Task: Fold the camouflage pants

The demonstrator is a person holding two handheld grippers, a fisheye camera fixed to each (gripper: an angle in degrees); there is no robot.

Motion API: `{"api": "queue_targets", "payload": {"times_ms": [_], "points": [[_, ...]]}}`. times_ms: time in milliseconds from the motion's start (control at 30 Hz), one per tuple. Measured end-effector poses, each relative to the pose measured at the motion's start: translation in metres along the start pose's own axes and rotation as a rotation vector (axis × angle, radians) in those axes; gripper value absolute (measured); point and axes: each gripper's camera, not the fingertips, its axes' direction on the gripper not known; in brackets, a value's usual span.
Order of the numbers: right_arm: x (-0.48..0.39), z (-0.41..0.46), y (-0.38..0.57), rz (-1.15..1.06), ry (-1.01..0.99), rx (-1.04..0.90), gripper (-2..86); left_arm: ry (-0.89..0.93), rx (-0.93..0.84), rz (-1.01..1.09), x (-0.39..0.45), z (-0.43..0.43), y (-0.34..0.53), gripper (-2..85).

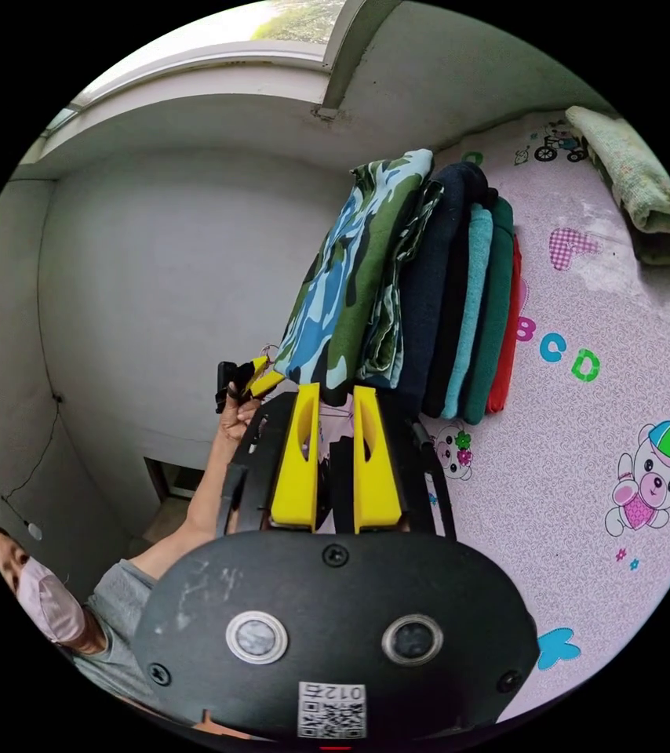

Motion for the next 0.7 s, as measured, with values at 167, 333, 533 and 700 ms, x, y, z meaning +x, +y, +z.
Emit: {"api": "queue_targets", "payload": {"times_ms": [167, 333, 533, 700], "points": [[-0.039, -0.017, 0.035, -0.017, 0.037, -0.004, 4.0, 0.138, 0.031, 0.045, -0.025, 0.009, 0.010, 9.4], [-0.085, -0.025, 0.070, -0.077, 0.152, -0.036, 1.6, 0.064, 0.009, 0.051, -0.038, 0.010, 0.019, 6.4], [-0.123, -0.065, 0.143, -0.008, 0.056, 0.040, -0.1, 0.121, 0.129, 0.072, -0.041, -0.001, 0.054, 2.8], [-0.168, -0.130, 0.236, -0.049, 0.096, 0.129, -0.8, 0.023, 0.364, 0.230, 0.000, -0.021, 0.115, 1.3]]}}
